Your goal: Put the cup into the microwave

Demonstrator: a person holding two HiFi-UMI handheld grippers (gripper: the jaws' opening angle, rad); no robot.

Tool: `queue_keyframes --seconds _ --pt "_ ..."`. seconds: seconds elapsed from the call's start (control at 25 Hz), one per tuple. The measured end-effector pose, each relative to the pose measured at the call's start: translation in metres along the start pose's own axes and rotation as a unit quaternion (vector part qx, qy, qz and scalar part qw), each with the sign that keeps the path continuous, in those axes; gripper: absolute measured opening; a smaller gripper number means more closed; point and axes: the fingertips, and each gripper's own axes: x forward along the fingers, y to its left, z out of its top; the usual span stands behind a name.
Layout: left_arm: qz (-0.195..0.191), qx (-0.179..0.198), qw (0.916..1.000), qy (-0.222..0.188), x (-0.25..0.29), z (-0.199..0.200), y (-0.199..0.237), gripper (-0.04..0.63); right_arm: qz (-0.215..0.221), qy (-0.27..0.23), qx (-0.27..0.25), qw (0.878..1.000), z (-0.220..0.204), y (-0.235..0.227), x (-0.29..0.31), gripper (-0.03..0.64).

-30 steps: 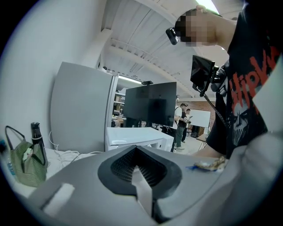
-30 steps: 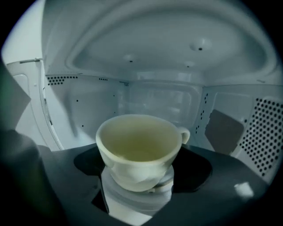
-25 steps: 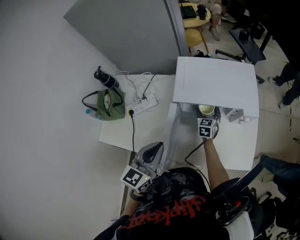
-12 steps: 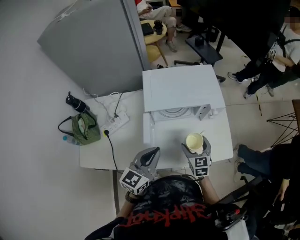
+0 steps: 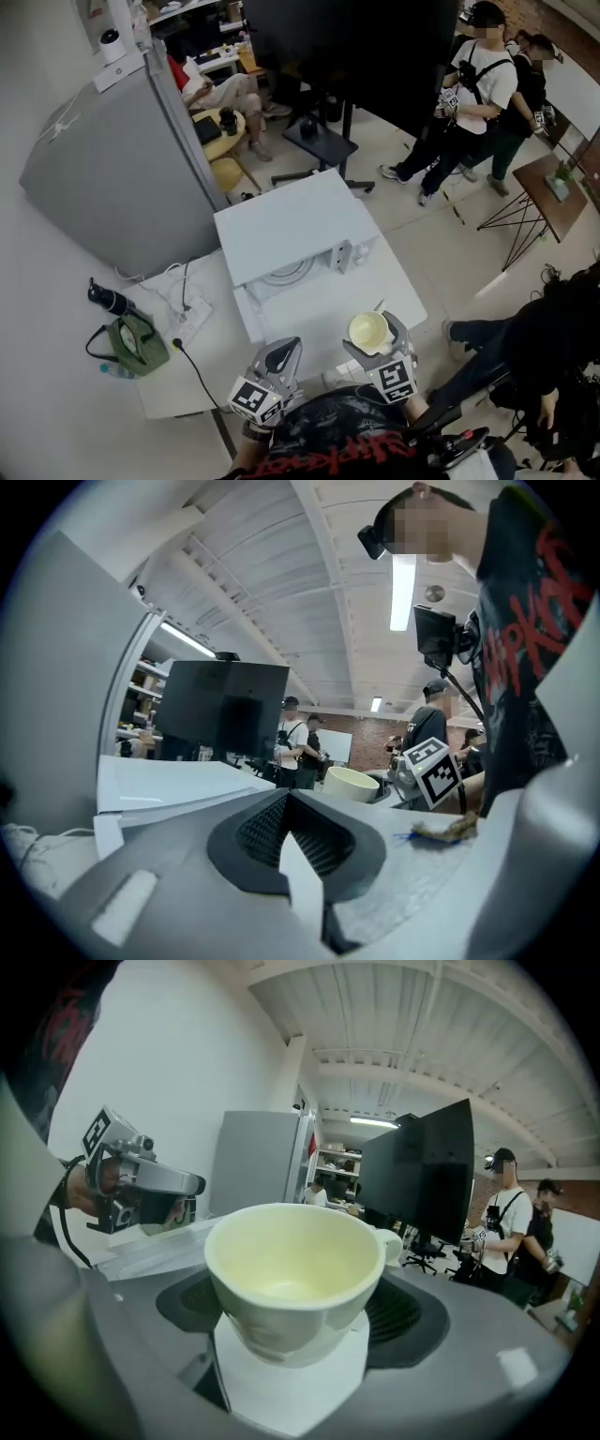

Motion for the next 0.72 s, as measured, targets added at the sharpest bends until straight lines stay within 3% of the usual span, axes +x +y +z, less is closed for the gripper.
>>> queue_keyframes --seconds 0.24,0.44,0.56,0.72 --pt "-0.042 0.017 0.9990 -0.004 0.022 0.010 -0.007 0.003 -0.027 -0.001 0.021 0.999 0.013 -0.022 -0.020 0.448" --pt "-0.098 -0.001 0.9952 -0.001 0.013 0.007 -0.046 0.003 -0.034 0.000 0.014 0.999 0.009 -0.017 -0.042 0.448" --pt "-0.109 0.013 0.9939 0.014 0.013 -0.002 -0.041 0.003 -0.044 -0.005 0.011 0.999 0.011 -0.012 -0.040 0.448" --pt "-0.115 0.011 0.9933 -0.001 0.007 0.005 -0.042 0.003 -0.044 -0.007 0.015 0.999 0.015 -0.003 -0.042 0.448"
